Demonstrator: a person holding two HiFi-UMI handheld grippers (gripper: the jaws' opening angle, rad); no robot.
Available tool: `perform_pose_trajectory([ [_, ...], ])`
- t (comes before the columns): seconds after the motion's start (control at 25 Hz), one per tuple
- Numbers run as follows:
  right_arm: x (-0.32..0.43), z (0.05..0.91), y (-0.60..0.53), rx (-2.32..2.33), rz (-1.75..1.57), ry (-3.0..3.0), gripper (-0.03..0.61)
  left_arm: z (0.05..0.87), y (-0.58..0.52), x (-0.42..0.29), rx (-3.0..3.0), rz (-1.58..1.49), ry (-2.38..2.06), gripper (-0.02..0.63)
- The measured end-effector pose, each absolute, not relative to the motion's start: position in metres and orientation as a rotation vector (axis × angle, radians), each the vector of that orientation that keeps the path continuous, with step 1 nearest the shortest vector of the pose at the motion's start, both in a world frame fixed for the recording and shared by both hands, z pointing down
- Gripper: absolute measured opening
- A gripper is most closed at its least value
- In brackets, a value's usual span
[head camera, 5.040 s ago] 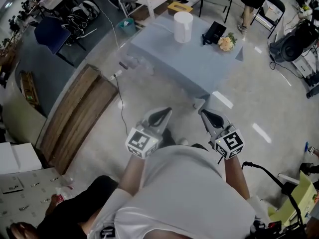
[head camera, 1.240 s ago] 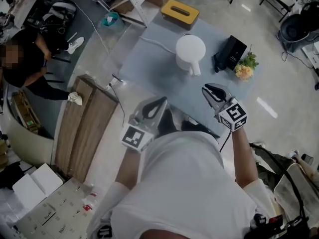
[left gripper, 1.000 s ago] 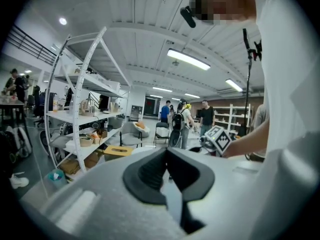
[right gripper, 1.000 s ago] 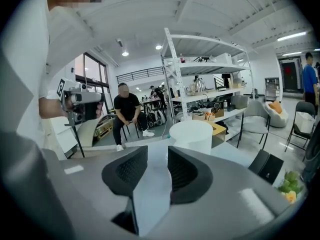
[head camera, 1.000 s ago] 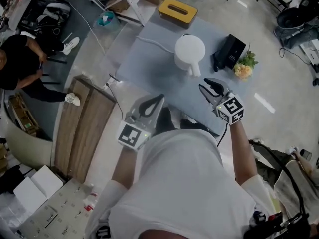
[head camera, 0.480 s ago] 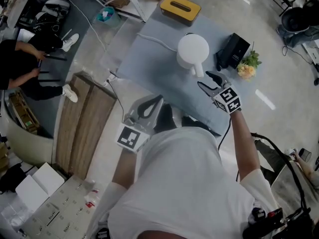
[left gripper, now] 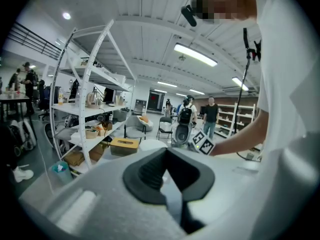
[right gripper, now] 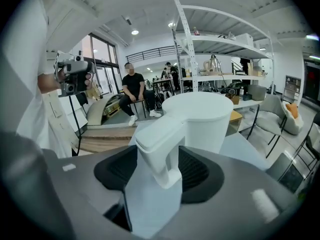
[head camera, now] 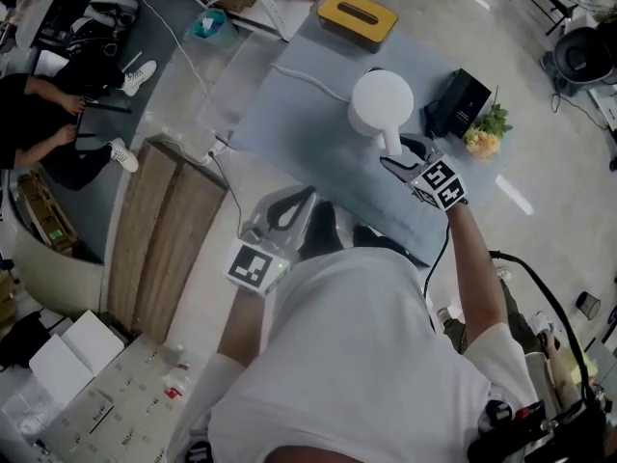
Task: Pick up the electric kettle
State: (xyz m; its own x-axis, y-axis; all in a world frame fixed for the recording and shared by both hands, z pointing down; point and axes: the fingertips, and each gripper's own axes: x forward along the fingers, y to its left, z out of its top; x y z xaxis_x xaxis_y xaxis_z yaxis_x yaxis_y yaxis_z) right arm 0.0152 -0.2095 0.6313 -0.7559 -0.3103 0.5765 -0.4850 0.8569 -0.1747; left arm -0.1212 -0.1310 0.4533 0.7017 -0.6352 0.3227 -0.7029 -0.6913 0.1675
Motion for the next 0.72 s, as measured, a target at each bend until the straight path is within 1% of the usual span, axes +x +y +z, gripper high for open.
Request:
perform_pose_trajectory([
  [0.72, -0.012, 0.643, -0.206, 0.433, 0.513, -2.490, 0.267, 0.460, -0.146, -0.132, 2.612, 0.384, -1.043, 0.003],
])
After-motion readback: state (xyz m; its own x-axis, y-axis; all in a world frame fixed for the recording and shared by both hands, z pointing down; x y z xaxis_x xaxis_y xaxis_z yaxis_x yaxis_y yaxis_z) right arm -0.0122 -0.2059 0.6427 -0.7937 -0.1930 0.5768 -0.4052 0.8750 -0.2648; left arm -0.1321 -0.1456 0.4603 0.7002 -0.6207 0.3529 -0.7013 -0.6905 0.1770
